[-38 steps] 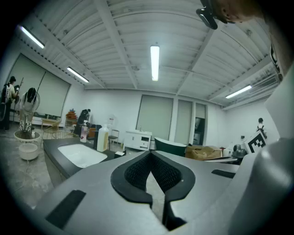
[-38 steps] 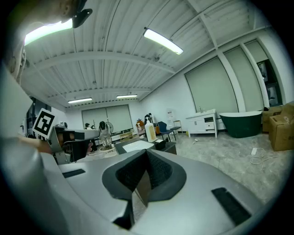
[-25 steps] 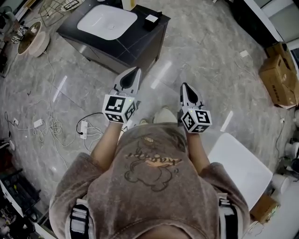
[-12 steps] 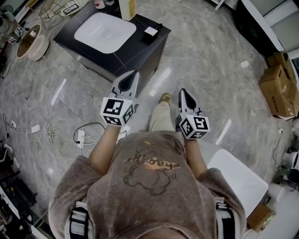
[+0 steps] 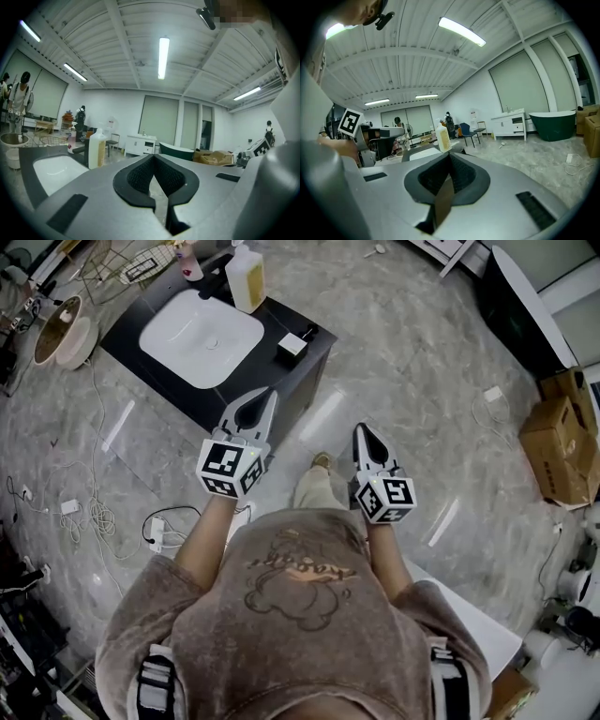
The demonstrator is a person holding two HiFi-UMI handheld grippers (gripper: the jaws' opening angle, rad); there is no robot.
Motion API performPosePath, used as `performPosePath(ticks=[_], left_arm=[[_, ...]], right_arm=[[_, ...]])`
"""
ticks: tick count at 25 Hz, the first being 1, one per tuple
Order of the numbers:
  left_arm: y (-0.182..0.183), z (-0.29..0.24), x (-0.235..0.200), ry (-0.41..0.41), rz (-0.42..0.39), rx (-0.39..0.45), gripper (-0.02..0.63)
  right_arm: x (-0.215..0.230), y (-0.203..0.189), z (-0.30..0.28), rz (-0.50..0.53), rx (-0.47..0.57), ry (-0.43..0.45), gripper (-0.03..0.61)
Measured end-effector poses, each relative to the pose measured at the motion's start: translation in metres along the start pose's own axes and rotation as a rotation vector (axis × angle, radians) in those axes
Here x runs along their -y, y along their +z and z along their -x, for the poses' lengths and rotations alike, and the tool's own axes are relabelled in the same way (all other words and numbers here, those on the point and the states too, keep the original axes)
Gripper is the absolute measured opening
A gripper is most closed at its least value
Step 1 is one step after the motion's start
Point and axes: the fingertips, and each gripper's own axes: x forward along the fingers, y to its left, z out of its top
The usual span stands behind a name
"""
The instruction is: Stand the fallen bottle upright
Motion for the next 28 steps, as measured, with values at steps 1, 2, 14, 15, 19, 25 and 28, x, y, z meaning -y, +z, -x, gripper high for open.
performPosePath(ticks=[1,2,14,15,19,25,28], left_arm=[[0.005,-0.013,0.000,-0.005,0.001,0.003,0.008],[0.010,-0.025,-0.001,-0.007,0.002,0.006,0.008],[0.044,-0.153,-0.023,0.074,0.015,0.007,0.008],[0.044,-0.160,-0.026,0.083,0.011,0.002,0.008],[0.048,-0.180,-0.036,0.115,-0.002,-0.001,0.008],[0.055,-0.190,-0.049,0.120,-0.023,0.007,0.008],[0.059,-0.195,-0.056,0.104,-0.010,0.004,0.008]], right_arm=[[0.011,0.007,-0.008,-0.001,-0.002,0.004,-0.002],[0.021,0.015,-0.016,0.000,-0.004,0.008,-0.002],[0.124,0.074,-0.100,0.018,-0.015,0.087,-0.003],[0.130,0.076,-0.107,0.016,-0.017,0.095,-0.003],[0.142,0.081,-0.133,0.026,-0.026,0.147,-0.003],[0.138,0.084,-0.162,0.027,-0.036,0.192,-0.002],[0.135,0.087,-0.171,0.030,-0.038,0.195,-0.003]])
